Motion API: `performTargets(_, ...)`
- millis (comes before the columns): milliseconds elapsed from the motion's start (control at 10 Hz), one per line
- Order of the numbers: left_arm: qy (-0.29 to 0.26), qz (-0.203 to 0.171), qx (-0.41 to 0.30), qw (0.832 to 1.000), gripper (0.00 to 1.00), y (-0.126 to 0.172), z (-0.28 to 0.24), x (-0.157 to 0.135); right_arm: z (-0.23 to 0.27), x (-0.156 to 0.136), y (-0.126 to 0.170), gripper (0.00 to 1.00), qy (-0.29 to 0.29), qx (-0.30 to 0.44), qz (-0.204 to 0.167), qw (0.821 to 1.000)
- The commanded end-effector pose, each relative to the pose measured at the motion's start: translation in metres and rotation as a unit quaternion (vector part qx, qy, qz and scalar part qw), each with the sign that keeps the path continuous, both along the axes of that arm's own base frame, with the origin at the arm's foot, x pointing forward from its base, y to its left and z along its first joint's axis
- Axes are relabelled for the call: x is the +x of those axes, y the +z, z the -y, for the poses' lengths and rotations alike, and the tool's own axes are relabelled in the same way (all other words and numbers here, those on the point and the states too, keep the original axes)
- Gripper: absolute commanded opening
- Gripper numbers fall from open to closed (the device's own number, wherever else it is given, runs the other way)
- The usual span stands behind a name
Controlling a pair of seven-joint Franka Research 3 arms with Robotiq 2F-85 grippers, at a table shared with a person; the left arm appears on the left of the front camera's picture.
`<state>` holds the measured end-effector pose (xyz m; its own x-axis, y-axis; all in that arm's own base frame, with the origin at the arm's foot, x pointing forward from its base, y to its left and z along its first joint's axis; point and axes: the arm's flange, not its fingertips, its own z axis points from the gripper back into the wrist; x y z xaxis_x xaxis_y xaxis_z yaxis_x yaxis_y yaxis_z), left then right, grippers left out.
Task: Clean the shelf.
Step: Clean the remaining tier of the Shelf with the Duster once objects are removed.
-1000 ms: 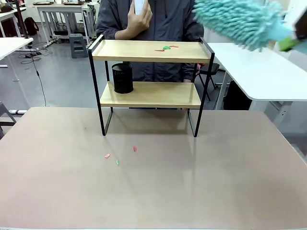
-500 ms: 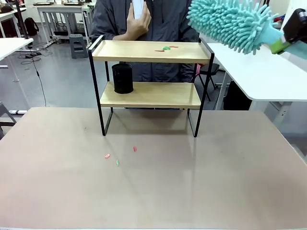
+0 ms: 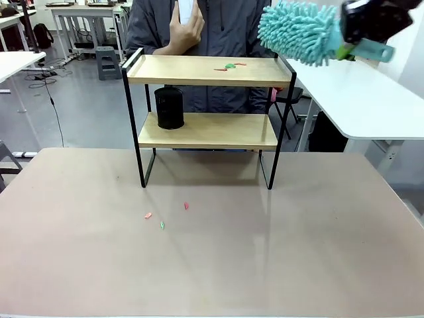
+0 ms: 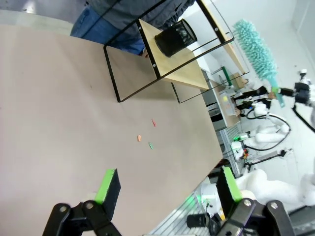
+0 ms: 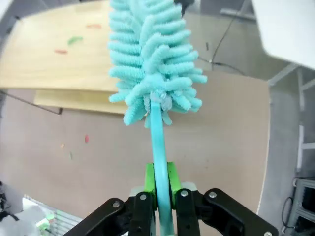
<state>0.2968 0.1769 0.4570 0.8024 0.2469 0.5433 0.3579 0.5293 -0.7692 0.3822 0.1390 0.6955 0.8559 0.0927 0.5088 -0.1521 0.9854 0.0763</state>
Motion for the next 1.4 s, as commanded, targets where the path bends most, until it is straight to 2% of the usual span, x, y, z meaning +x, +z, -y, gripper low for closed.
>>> performTargets(0,0.001,0.014,-0.008,1.000,1.00,0.000,0.002,0.000,-0.014,0.012,0.005,0.13,-0.031,-0.010,0.014,0.999)
performTargets(300,0.001,0.014,-0.008,1.000,1.00,0.000,0.002,0.000,-0.030,0.011,-0.006,0.13,-0.003,-0.005,-0.010,1.000)
performTargets(400,0.001,0.014,-0.008,1.000,1.00,0.000,0.002,0.000,-0.034,0.011,-0.012,0.13,0.031,0.004,-0.046,0.998)
performTargets(700,0.001,0.014,-0.008,1.000,1.00,0.000,0.002,0.000,-0.041,0.012,-0.025,0.13,0.091,0.016,-0.122,0.988)
performTargets(1000,0.001,0.014,-0.008,1.000,1.00,0.000,0.002,0.000,-0.039,0.007,-0.024,0.13,0.175,0.068,-0.169,0.967)
performTargets(1200,0.001,0.014,-0.008,1.000,1.00,0.000,0.002,0.000,-0.039,-0.003,-0.029,0.13,0.268,0.077,-0.241,0.929)
performTargets(1300,0.001,0.014,-0.008,1.000,1.00,0.000,0.002,0.000,-0.034,-0.011,-0.027,0.13,0.343,0.095,-0.291,0.888)
